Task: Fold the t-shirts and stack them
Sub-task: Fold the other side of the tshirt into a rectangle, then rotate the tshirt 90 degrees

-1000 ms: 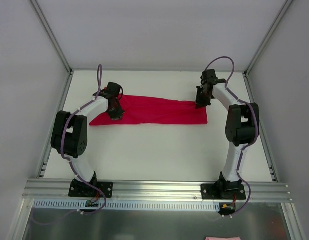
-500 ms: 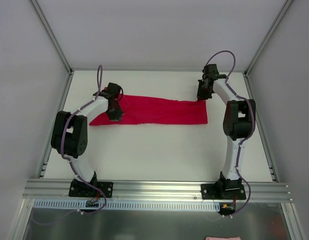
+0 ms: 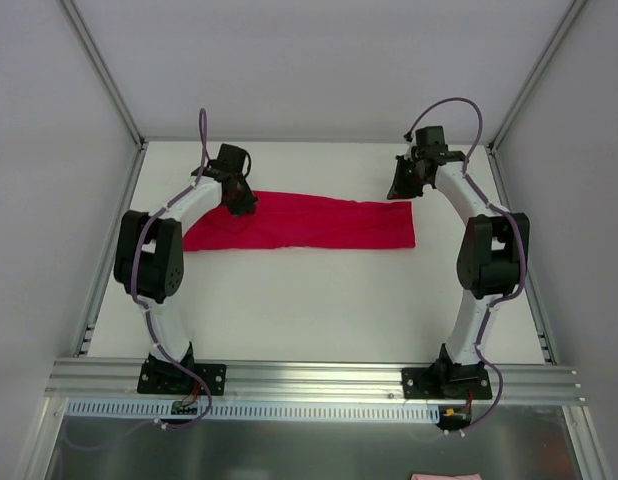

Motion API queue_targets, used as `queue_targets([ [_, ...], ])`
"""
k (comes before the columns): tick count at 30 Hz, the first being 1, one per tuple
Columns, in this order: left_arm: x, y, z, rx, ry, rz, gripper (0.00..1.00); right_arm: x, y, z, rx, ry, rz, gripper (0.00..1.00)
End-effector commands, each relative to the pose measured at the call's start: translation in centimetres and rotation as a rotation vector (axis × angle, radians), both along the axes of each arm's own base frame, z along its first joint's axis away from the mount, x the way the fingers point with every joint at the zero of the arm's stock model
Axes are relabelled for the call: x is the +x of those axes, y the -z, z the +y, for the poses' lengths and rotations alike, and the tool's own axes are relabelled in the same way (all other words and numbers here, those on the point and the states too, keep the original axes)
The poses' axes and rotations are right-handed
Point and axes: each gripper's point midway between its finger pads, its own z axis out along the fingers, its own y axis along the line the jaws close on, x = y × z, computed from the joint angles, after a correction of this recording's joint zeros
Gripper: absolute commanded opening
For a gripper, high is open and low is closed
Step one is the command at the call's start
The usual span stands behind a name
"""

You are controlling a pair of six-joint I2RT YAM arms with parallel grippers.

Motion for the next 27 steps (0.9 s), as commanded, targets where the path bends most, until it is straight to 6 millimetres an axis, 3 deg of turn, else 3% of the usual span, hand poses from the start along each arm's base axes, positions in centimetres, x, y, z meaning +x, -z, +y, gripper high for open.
queue_targets([
  [1,2.7,0.9,-2.7,-0.088,0.046,-0.003,0.0,-2.5,0.5,2.1,0.065,-0.061,0.043,0.01],
  [5,3.3,2.3,-2.8,-0.069,0.051,0.029,0.0,-2.7,2.1,2.8,0.046,-0.091,0.07,0.01],
  [18,1.7,5.8,-1.9,-0.022,0.06,0.126,0.0,-2.5,6.5,5.4,0.0,-0.152,0.092,0.01],
  [27,2.0,5.1,-2.2,-0.028,0.06,0.129,0.0,-3.4,8.9,6.7,-0.044,-0.184,0.123,0.01],
])
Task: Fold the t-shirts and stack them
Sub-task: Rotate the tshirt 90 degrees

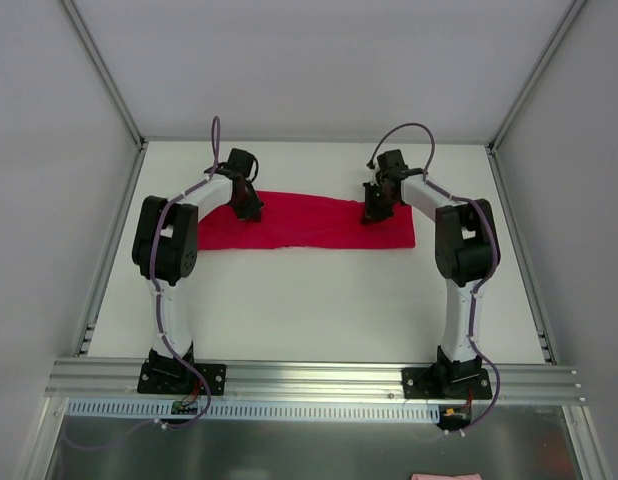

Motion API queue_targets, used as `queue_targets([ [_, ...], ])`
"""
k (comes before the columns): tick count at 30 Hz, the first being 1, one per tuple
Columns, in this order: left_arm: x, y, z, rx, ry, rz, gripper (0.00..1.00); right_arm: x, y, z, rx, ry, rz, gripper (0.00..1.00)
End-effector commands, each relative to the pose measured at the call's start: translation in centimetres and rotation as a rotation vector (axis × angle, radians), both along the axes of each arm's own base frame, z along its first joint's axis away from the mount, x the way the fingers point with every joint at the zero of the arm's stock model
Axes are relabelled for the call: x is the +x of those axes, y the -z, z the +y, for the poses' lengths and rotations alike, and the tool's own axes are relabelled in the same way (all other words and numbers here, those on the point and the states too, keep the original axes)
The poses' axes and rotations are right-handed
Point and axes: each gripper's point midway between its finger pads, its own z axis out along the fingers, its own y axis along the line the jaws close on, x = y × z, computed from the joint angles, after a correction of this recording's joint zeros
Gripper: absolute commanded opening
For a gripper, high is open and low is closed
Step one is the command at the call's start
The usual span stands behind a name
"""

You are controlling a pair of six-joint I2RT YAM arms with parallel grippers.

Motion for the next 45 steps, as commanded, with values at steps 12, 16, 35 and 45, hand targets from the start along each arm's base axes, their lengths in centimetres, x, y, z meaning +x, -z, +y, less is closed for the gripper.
queue_targets([
  [12,2.8,-0.7,-2.2,-0.064,0.022,0.056,0.0,-3.0,-0.1,-0.6,-0.1,-0.054,-0.031,0.01],
  [16,2.4,0.0,-2.0,-0.062,0.009,0.1,0.0,-3.8,0.2,-1.1,-0.123,-0.061,-0.015,0.01],
  [35,-1.1,-8.2,4.8,0.209,-0.079,-0.076,0.0,-3.4,-0.2,-0.7,-0.121,-0.068,-0.03,0.01],
  [45,-7.1,-1.3,6.6,0.287,-0.116,0.178,0.0,-3.5,-0.6,-1.1,-0.139,-0.074,-0.04,0.01],
])
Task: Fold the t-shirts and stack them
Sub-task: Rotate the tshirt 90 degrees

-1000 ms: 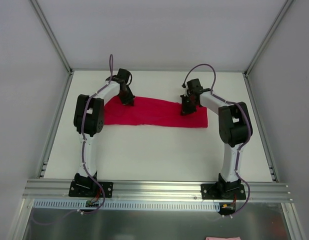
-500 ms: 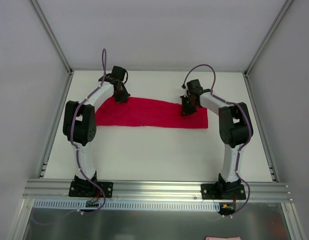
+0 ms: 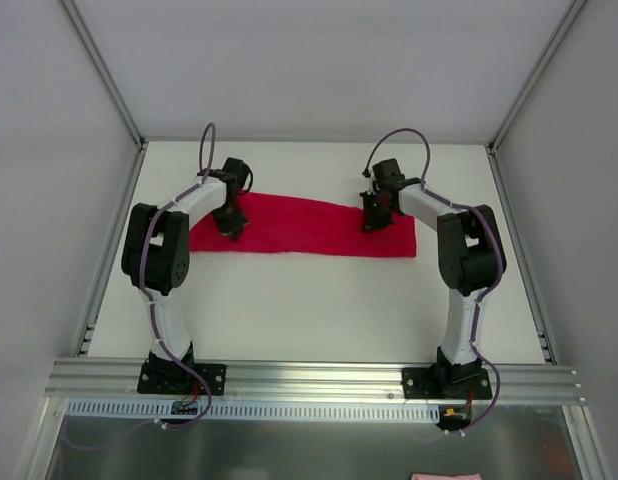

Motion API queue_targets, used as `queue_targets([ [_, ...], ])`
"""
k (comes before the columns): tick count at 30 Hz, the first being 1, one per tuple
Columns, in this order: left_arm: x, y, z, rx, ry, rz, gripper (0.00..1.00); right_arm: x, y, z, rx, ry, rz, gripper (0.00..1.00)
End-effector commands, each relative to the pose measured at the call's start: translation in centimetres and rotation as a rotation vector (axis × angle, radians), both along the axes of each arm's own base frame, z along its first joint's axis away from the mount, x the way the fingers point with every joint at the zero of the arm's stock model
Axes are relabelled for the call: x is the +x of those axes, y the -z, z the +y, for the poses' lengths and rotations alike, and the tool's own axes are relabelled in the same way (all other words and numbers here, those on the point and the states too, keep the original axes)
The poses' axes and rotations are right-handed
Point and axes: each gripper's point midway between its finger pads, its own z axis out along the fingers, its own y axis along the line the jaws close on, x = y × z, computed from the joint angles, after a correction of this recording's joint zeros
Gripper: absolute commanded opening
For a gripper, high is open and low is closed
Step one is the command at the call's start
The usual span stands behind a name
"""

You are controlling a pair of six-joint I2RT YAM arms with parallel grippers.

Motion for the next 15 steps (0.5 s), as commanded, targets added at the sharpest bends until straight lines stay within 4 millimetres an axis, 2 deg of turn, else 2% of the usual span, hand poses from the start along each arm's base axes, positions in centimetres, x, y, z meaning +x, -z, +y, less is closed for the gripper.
queue_targets([
  [1,-0.6,0.3,0.9,0.039,-0.031,0.024,0.0,-0.8,-1.1,-0.8,-0.048,-0.013,0.001,0.01],
  [9,-0.1,3.8,0.1,0.018,-0.011,0.079,0.0,-1.1,-0.8,-1.4,-0.074,-0.016,0.0,0.01],
  [15,1.1,4.0,-0.1,0.011,0.013,0.072,0.0,-1.3,-0.8,-1.4,-0.072,-0.018,-0.001,0.01],
])
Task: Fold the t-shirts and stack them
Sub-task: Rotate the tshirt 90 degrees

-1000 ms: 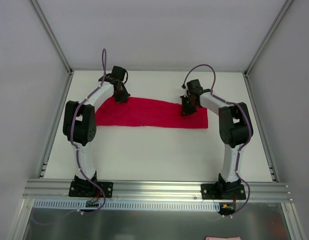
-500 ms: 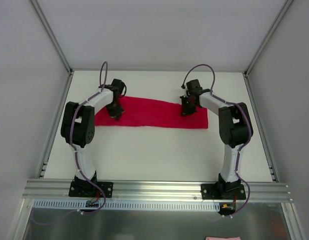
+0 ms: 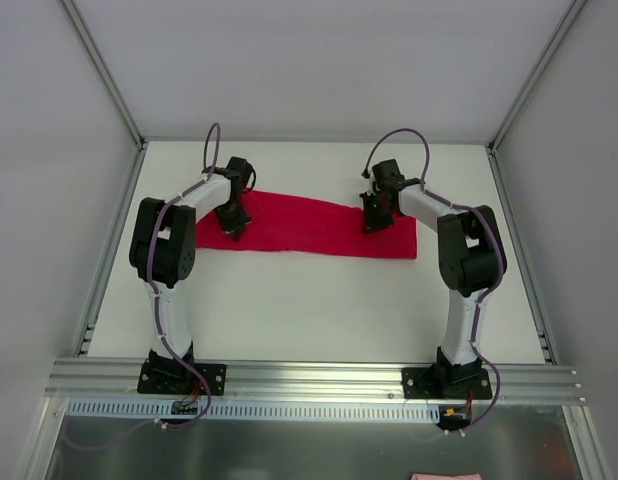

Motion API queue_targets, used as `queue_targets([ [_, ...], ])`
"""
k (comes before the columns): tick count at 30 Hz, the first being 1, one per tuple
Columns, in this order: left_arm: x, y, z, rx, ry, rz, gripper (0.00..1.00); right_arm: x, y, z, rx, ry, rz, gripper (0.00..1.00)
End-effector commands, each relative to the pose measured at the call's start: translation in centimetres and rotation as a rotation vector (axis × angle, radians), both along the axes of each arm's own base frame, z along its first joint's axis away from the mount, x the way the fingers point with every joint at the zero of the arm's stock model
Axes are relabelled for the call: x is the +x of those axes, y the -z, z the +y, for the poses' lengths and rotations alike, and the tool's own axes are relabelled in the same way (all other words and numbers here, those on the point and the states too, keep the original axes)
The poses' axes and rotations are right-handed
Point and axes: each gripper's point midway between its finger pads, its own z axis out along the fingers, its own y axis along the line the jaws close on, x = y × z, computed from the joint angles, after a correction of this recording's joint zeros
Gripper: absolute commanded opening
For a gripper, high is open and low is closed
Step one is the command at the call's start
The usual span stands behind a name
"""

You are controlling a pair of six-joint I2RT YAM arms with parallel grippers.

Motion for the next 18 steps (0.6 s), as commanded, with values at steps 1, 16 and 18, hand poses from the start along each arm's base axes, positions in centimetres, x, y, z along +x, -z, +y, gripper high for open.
queue_targets([
  [1,1.7,1.4,-0.3,-0.016,0.008,-0.005,0.0,-1.3,-0.8,-1.1,-0.05,-0.007,0.008,0.01],
  [16,6.9,1.1,-4.6,-0.218,0.056,-0.043,0.0,-6.1,-0.1,1.8,-0.001,-0.063,0.072,0.01],
  [18,7.2,1.5,-4.7,-0.222,0.046,-0.042,0.0,-7.3,0.2,2.9,-0.002,-0.092,0.086,0.01],
])
